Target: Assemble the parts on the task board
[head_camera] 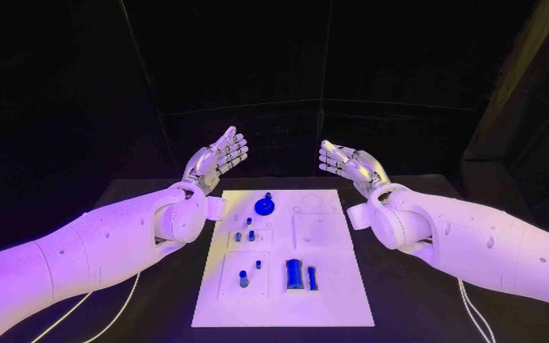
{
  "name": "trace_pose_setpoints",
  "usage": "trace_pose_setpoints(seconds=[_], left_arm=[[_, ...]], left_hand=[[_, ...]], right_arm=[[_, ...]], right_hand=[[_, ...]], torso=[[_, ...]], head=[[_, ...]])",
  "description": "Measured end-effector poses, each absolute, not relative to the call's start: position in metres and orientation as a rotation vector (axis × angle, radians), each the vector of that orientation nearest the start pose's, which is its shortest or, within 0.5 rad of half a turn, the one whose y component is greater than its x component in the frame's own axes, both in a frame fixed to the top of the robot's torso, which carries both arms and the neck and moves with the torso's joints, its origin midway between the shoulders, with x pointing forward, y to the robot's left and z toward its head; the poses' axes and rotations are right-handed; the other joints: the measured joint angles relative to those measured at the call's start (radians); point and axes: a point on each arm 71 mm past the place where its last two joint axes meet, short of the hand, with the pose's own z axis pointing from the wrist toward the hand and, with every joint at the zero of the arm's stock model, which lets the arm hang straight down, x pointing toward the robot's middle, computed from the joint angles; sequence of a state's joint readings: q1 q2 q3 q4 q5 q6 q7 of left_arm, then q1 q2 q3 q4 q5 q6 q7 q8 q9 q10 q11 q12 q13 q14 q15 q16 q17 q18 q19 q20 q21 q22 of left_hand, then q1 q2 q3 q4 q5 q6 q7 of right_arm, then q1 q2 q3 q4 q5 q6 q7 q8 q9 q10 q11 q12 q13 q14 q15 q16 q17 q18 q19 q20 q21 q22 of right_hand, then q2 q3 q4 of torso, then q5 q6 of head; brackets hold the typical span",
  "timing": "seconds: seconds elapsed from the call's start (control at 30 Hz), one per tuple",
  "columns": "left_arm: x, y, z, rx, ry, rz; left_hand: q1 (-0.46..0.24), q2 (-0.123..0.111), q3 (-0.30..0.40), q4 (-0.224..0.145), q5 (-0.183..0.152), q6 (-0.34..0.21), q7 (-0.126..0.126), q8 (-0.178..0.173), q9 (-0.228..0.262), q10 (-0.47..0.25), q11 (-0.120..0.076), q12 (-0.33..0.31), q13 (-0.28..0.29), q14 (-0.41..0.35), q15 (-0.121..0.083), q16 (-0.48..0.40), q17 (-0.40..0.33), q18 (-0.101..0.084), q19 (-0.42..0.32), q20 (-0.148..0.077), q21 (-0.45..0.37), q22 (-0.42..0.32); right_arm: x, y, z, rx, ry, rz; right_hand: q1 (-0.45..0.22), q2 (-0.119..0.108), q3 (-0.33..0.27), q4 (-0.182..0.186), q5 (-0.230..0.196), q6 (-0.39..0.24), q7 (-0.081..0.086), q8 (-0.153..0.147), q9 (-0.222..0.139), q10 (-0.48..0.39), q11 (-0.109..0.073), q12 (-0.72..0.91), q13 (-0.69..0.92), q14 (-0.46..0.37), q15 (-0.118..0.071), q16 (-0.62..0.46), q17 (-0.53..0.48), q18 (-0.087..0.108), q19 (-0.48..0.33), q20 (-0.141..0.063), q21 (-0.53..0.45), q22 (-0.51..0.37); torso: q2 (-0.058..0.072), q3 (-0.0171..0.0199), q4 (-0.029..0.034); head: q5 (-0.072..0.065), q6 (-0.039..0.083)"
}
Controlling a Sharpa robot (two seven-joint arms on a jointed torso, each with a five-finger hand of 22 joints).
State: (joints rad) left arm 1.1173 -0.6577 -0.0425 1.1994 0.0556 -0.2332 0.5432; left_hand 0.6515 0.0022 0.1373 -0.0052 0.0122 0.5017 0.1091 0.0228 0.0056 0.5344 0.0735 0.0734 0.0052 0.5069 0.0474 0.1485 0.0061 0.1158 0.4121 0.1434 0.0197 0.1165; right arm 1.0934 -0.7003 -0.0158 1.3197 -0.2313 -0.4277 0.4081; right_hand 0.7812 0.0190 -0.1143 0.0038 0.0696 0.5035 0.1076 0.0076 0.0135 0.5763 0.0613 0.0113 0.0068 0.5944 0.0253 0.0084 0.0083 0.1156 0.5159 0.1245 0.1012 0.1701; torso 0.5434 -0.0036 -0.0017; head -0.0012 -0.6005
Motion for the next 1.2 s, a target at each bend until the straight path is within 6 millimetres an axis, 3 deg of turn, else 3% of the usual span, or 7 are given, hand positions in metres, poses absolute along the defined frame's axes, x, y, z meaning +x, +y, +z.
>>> trace_pose_setpoints(seconds=[0.17,0.27,0.33,0.43,0.67,1.07,1.2], left_arm=[[0.503,0.199,-0.233,-1.196,1.288,-1.499],[0.489,0.194,-0.232,-1.209,1.283,-1.456],[0.481,0.191,-0.231,-1.216,1.278,-1.427],[0.472,0.189,-0.229,-1.223,1.268,-1.38],[0.462,0.189,-0.227,-1.23,1.246,-1.291],[0.461,0.192,-0.227,-1.23,1.229,-1.239],[0.461,0.192,-0.227,-1.23,1.228,-1.234]], left_hand=[[-0.118,-0.001,-0.024,0.003,-0.005,-0.091,-0.032,-0.011,-0.003,-0.098,-0.04,-0.04,-0.002,-0.093,-0.026,-0.028,-0.003,-0.016,-0.075,-0.026,-0.006,-0.024],[-0.181,-0.002,-0.034,0.004,-0.005,-0.139,-0.06,-0.011,-0.003,-0.149,-0.053,-0.052,-0.003,-0.141,-0.034,-0.042,-0.004,-0.05,-0.114,-0.04,-0.012,-0.056],[-0.221,-0.002,-0.05,0.004,-0.005,-0.17,-0.075,-0.016,-0.004,-0.182,-0.059,-0.055,-0.003,-0.172,-0.039,-0.051,-0.004,-0.064,-0.14,-0.05,-0.012,-0.074],[-0.27,-0.002,-0.08,0.005,-0.006,-0.208,-0.088,-0.015,-0.004,-0.222,-0.065,-0.062,-0.004,-0.21,-0.042,-0.08,-0.004,-0.078,-0.171,-0.08,-0.012,-0.09],[-0.368,-0.002,-0.116,0.007,-0.009,-0.283,-0.102,-0.015,-0.004,-0.302,-0.07,-0.067,-0.004,-0.287,-0.046,-0.127,-0.004,-0.094,-0.229,-0.127,-0.016,-0.109],[-0.476,-0.002,-0.13,0.006,-0.009,-0.365,-0.109,-0.019,-0.004,-0.389,-0.075,-0.067,-0.004,-0.371,-0.047,-0.142,-0.005,-0.095,-0.298,-0.141,-0.016,-0.115],[-0.518,-0.003,-0.13,0.006,-0.009,-0.399,-0.11,-0.019,-0.005,-0.425,-0.073,-0.067,-0.004,-0.405,-0.047,-0.142,-0.005,-0.11,-0.325,-0.142,-0.016,-0.115]], right_arm=[[0.483,-0.19,-0.229,1.057,1.367,1.34],[0.472,-0.187,-0.228,1.11,1.334,1.327],[0.467,-0.187,-0.227,1.136,1.316,1.314],[0.462,-0.187,-0.226,1.169,1.29,1.29],[0.461,-0.19,-0.226,1.202,1.255,1.251],[0.462,-0.192,-0.227,1.218,1.238,1.23],[0.462,-0.192,-0.227,1.22,1.236,1.228]], right_hand=[[-0.143,-0.011,0.019,-0.003,-0.038,-0.092,-0.034,0.0,-0.007,-0.106,-0.035,-0.004,-0.003,-0.109,-0.014,0.0,-0.004,-0.016,-0.095,-0.023,-0.042,-0.031],[-0.215,-0.014,0.049,-0.003,-0.049,-0.138,-0.062,0.0,-0.009,-0.159,-0.045,-0.004,-0.004,-0.164,-0.018,-0.003,-0.005,-0.018,-0.14,-0.048,-0.064,-0.047],[-0.265,-0.015,0.069,-0.003,-0.055,-0.171,-0.076,0.0,-0.01,-0.195,-0.049,-0.004,-0.005,-0.202,-0.021,-0.004,-0.006,-0.051,-0.174,-0.07,-0.076,-0.058],[-0.324,-0.017,0.087,-0.004,-0.059,-0.209,-0.089,-0.004,-0.011,-0.24,-0.054,-0.004,-0.005,-0.246,-0.023,-0.004,-0.006,-0.072,-0.213,-0.09,-0.083,-0.071],[-0.439,-0.018,0.103,-0.004,-0.064,-0.284,-0.101,-0.004,-0.012,-0.324,-0.059,-0.008,-0.006,-0.335,-0.025,-0.004,-0.007,-0.093,-0.29,-0.114,-0.093,-0.133],[-0.569,-0.019,0.108,-0.004,-0.064,-0.366,-0.108,-0.004,-0.012,-0.419,-0.063,-0.008,-0.005,-0.434,-0.025,-0.004,-0.007,-0.094,-0.375,-0.125,-0.094,-0.165],[-0.6,-0.019,0.108,-0.004,-0.064,-0.386,-0.108,-0.004,-0.012,-0.442,-0.06,-0.008,-0.005,-0.457,-0.026,-0.004,-0.007,-0.109,-0.394,-0.125,-0.094,-0.166]], torso=[[0.0,0.0027,0.0012],[0.001,0.0031,0.0014],[0.001,0.0033,0.0016],[0.001,0.0034,0.0017],[0.001,0.0036,0.0017],[0.001,0.0036,0.0018],[0.001,0.0036,0.0017]], head=[[0.001,0.0],[0.001,0.0],[0.001,0.0],[0.001,0.001],[0.001,0.001],[0.001,0.001],[0.001,0.001]])
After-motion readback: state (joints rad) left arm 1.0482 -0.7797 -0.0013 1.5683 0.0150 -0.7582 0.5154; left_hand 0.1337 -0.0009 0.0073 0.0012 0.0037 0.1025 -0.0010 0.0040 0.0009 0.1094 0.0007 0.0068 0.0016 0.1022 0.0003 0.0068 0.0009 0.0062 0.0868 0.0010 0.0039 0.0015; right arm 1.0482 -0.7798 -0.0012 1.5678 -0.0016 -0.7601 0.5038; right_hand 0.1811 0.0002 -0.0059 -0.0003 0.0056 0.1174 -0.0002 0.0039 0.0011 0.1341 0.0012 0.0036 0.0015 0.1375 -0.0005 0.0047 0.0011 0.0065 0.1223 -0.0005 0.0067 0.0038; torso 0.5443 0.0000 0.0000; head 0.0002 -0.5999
